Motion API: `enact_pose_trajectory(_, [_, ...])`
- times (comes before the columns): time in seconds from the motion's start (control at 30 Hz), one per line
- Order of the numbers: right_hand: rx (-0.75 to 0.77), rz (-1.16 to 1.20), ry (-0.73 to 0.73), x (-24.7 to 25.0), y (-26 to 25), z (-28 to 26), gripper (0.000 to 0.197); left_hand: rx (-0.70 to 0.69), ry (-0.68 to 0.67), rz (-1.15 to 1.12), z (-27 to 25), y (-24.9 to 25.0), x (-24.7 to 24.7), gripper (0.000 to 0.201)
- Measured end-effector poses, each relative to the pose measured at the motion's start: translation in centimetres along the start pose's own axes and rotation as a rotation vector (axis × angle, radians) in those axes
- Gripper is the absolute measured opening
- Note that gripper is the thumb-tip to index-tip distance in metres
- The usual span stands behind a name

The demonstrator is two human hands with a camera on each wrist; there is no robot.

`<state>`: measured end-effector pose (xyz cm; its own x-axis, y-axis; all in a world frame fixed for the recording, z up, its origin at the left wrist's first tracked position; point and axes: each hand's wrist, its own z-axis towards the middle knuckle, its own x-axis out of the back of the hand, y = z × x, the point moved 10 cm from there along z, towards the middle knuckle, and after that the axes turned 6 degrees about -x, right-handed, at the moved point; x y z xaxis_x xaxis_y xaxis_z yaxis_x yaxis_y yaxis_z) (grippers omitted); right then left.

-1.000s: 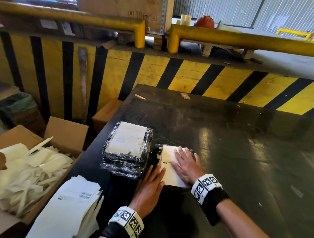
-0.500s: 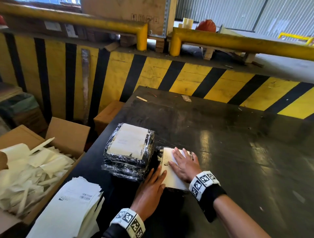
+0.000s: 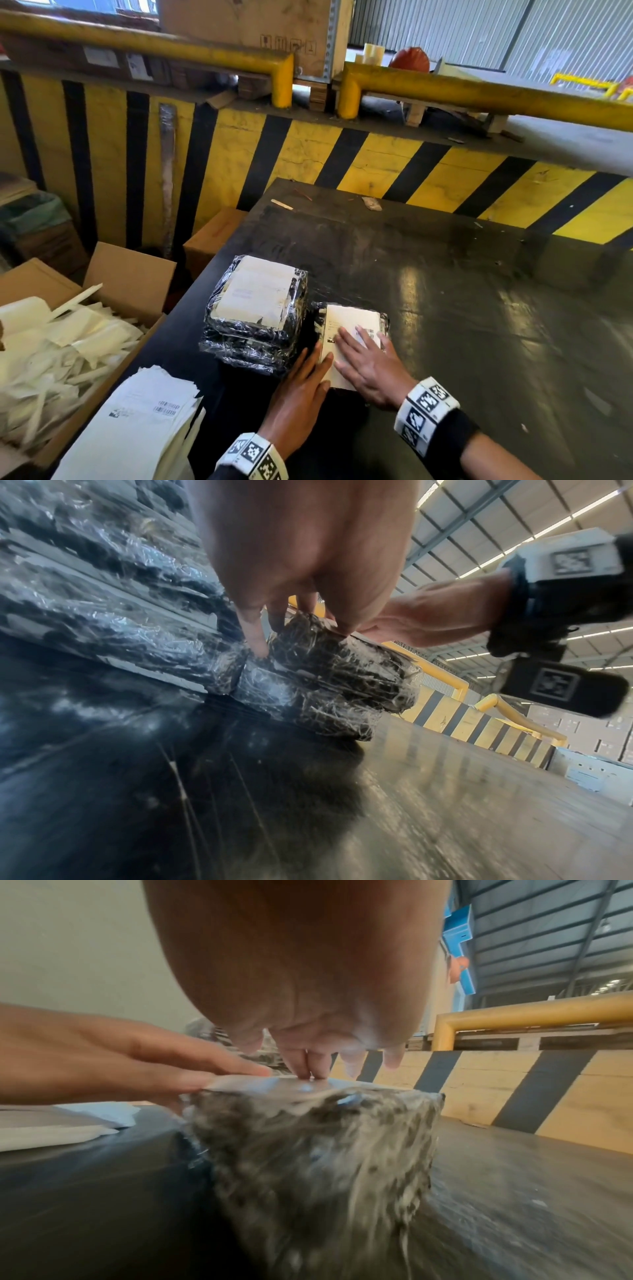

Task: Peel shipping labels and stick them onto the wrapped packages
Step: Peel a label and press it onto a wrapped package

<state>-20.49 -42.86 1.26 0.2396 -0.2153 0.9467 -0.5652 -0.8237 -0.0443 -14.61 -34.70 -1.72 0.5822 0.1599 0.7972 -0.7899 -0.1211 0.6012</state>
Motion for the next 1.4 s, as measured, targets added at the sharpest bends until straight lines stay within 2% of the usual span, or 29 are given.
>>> enact_pose_trajectory(0.07, [-0.025, -0.012, 0.001, 0.8, 0.1, 2.3, 0.113, 0.006, -0.01, 0.007, 0.0, -0.1, -0.2, 0.05])
enact_pose_trajectory(0.1, [-0.03, -0.026, -0.003, 1.2, 0.2, 3.2, 0.105, 0.009, -0.013, 0.004, 0.1, -0.1, -0.2, 0.051])
enact_pose_trajectory(0.17, [-0.031, -0.081, -0.013, 2.0, 0.1, 4.8, 0.074, 0.019, -0.015, 0.006, 0.2, -0.3, -0.3, 0.05])
enact_pose_trajectory(0.23, [-0.026, -0.116, -0.017, 2.7, 0.0, 5.9, 0.059, 0.025, -0.017, 0.015, 0.2, -0.4, -0.3, 0.05])
enact_pose_trajectory(0.3, [-0.013, -0.123, -0.028, 2.9, -0.2, 6.3, 0.065, 0.027, -0.023, 0.015, 0.2, -0.5, -0.3, 0.049])
enact_pose_trajectory(0.37, [0.004, -0.09, -0.006, 2.9, -0.5, 6.0, 0.091, 0.024, -0.028, 0.019, 0.1, -0.5, -0.3, 0.05])
enact_pose_trajectory(0.4, [0.012, -0.073, 0.004, 2.7, -0.5, 5.5, 0.096, 0.02, -0.03, 0.022, 0.1, -0.5, -0.4, 0.05])
enact_pose_trajectory(0.57, [0.069, -0.031, 0.049, 0.1, 0.6, 0.7, 0.092, 0.015, -0.022, -0.001, 0.1, -0.6, -0.3, 0.049])
enact_pose_trajectory(0.63, [0.028, 0.015, 0.051, -0.7, 2.5, -1.4, 0.09, 0.009, -0.014, -0.006, 0.0, -0.5, -0.3, 0.049])
enact_pose_trajectory(0.8, [-0.161, 0.089, 0.1, -0.8, 5.0, -2.7, 0.113, -0.011, 0.018, -0.038, 0.0, -0.3, -0.1, 0.049])
enact_pose_trajectory(0.9, [-0.26, 0.147, 0.156, -0.3, 4.0, -1.9, 0.107, -0.025, 0.028, -0.049, 0.1, -0.4, -0.1, 0.049])
enact_pose_trajectory(1.03, [-0.13, 0.137, 0.183, -1.0, 0.2, -3.2, 0.094, -0.048, 0.031, -0.009, 0.2, -0.5, 0.2, 0.049])
enact_pose_trajectory(1.1, [-0.079, 0.132, 0.175, -2.3, 0.0, -4.7, 0.089, -0.056, 0.039, -0.004, 0.0, -0.4, 0.3, 0.049])
enact_pose_trajectory(1.17, [-0.087, 0.11, 0.239, -2.4, 1.2, -5.9, 0.084, -0.058, 0.043, -0.018, 0.0, -0.3, 0.2, 0.05])
enact_pose_trajectory(1.23, [-0.153, 0.096, 0.259, -2.3, 2.8, -6.2, 0.089, -0.056, 0.05, -0.028, 0.1, -0.3, 0.2, 0.05])
enact_pose_trajectory(1.3, [-0.246, 0.155, 0.215, -2.1, 4.1, -5.3, 0.097, -0.056, 0.052, -0.037, 0.3, -0.5, 0.0, 0.05])
enact_pose_trajectory(1.4, [-0.322, 0.183, 0.24, -0.9, 4.0, -3.6, 0.105, -0.072, 0.061, -0.027, 0.4, -0.7, -0.2, 0.049])
